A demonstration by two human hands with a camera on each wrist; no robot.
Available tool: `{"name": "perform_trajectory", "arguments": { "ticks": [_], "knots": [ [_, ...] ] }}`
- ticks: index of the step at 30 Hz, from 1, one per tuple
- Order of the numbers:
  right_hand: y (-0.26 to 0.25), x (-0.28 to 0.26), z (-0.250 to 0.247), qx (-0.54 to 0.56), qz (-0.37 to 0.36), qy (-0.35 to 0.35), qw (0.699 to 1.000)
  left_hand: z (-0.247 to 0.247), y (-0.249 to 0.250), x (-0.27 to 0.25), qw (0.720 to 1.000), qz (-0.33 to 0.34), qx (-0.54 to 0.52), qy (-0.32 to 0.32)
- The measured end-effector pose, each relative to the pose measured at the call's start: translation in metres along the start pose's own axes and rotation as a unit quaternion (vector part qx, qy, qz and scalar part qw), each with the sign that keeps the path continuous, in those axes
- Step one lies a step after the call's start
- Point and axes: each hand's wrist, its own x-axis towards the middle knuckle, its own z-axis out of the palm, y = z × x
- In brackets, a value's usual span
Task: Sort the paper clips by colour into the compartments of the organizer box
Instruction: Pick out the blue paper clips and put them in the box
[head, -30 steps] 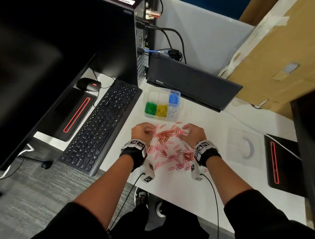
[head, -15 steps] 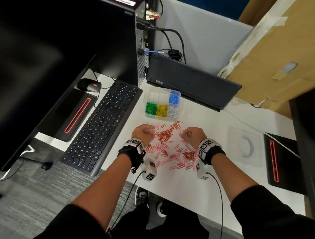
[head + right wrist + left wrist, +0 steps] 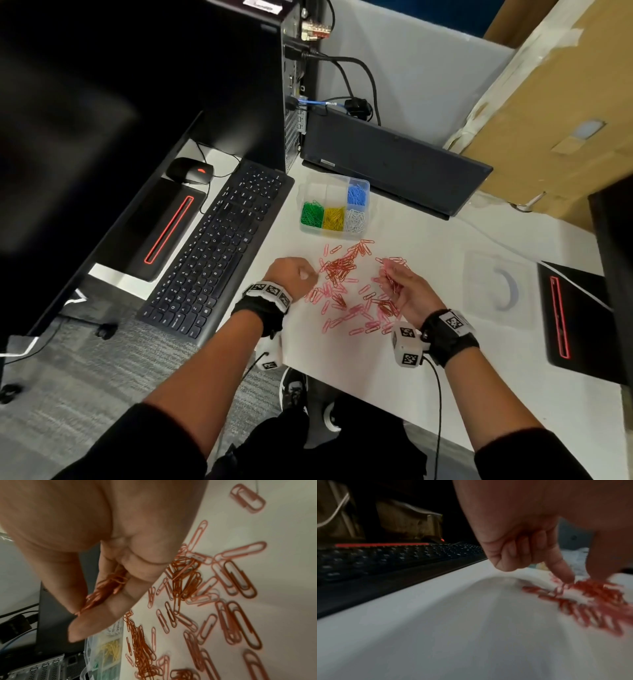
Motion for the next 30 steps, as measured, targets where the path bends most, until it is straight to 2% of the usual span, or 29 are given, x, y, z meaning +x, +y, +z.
{"name": "perform_trajectory", "arguments": {
  "ticks": [2, 5, 9, 12, 15, 21, 25, 28, 30],
  "knots": [
    [0.001, -0.003, 0.002, 0.025, 0.015, -0.014, 0.999, 0.002, -0.013, -0.004, 0.997, 0.01, 0.07, -0.018],
    [0.008, -0.012, 0.011, 0.017, 0.053, -0.023, 0.998, 0.01, -0.024, -0.007, 0.995, 0.001, 0.101, -0.016],
    [0.034, -0.021, 0.025, -0.189, 0.107, 0.003, 0.976, 0.026, -0.022, -0.016, 0.995, 0.043, 0.089, 0.005],
    [0.059, -0.029, 0.027, -0.25, 0.121, 0.021, 0.96, 0.035, -0.02, -0.014, 0.992, 0.079, 0.091, 0.029],
    [0.08, -0.039, 0.029, -0.338, 0.075, -0.022, 0.938, 0.038, -0.02, -0.011, 0.989, 0.101, 0.096, 0.039],
    [0.092, -0.038, 0.028, -0.513, -0.088, -0.073, 0.851, 0.039, -0.027, -0.006, 0.987, 0.126, 0.079, 0.067],
    [0.096, -0.037, 0.022, -0.556, -0.131, -0.103, 0.814, 0.037, -0.027, 0.001, 0.982, 0.152, 0.085, 0.069],
    [0.093, -0.034, 0.023, -0.598, -0.178, -0.117, 0.773, 0.035, -0.025, 0.007, 0.978, 0.168, 0.112, 0.051],
    [0.089, -0.029, 0.023, -0.627, -0.179, -0.136, 0.746, 0.034, -0.022, 0.011, 0.97, 0.183, 0.153, 0.039]
  ]
}}
